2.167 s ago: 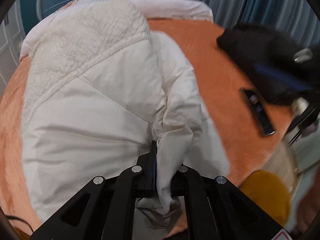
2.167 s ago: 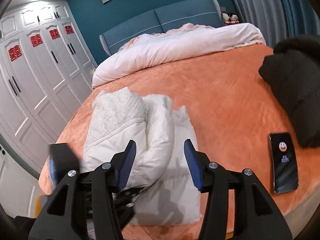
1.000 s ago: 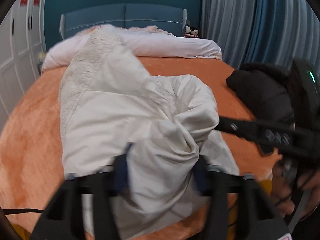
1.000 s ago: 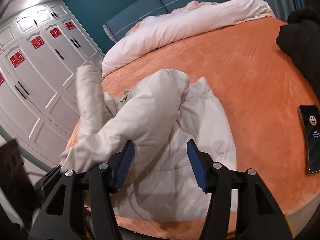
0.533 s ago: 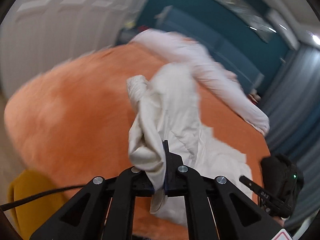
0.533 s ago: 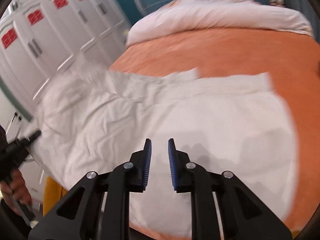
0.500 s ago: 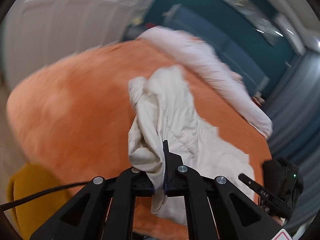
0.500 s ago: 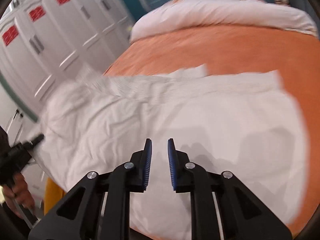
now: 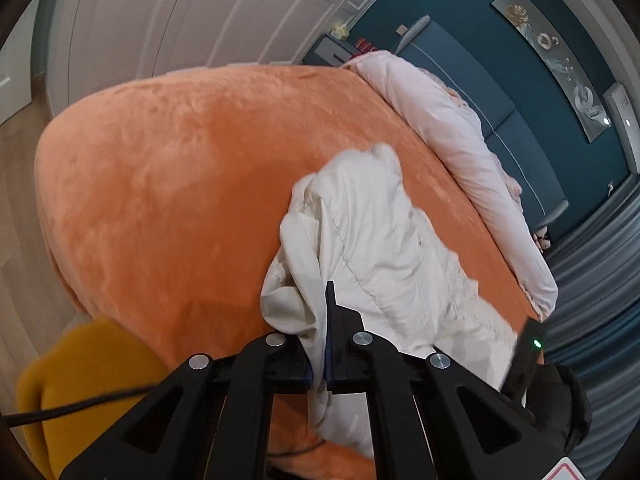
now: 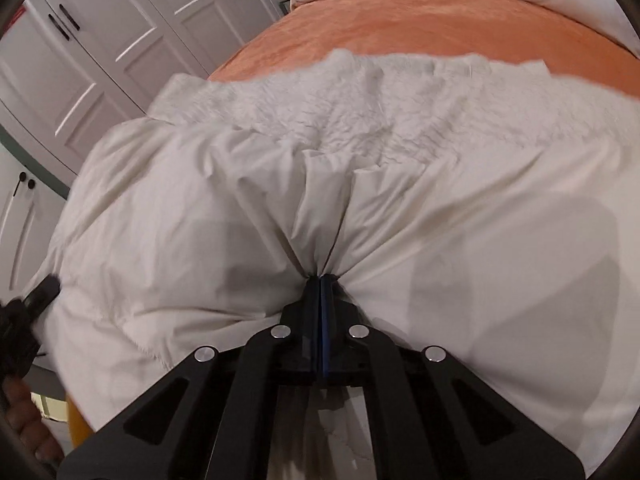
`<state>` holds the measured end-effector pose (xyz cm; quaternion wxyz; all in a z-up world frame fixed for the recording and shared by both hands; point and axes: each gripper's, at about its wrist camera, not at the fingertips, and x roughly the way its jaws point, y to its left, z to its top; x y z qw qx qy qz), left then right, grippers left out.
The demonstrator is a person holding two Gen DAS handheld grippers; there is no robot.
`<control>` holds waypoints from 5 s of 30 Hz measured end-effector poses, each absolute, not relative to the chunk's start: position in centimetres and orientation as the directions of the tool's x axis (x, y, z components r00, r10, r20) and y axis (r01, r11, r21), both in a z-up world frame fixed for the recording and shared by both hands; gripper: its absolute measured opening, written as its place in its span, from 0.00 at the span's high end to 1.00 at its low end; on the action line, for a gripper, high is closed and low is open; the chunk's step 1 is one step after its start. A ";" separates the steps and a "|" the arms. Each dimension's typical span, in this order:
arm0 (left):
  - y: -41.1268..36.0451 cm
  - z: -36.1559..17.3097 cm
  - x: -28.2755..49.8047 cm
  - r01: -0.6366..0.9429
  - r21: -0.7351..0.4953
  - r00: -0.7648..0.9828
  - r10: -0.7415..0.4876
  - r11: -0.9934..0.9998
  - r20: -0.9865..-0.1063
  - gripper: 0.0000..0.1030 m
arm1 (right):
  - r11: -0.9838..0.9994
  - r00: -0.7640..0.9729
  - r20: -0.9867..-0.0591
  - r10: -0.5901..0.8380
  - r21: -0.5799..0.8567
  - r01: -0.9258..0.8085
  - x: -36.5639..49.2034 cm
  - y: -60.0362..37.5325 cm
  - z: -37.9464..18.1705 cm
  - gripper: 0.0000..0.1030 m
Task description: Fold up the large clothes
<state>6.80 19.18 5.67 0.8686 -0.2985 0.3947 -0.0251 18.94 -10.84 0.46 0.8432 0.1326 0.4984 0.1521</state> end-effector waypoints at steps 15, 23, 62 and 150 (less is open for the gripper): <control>4.3 16.1 5.6 0.267 -0.313 0.737 -0.403 0.911 -0.544 1.00 | 0.807 0.444 -0.687 0.575 0.565 -0.170 14.1 -11.8 -3.1 1.00; -9.7 15.7 4.2 0.600 -0.168 0.580 -0.569 0.783 -0.583 1.00 | 0.692 0.546 -0.573 0.611 0.722 -0.018 5.2 -25.2 -0.6 1.00; -15.3 11.0 10.2 0.588 -0.124 0.539 -0.502 0.799 -0.676 0.59 | 0.775 0.703 -0.660 0.264 0.579 0.253 5.1 -39.3 2.5 0.93; -7.7 3.7 3.3 0.357 0.007 0.539 -0.200 0.934 -0.818 0.28 | 0.812 0.673 -0.713 0.199 0.504 0.294 -7.4 -32.4 5.0 0.99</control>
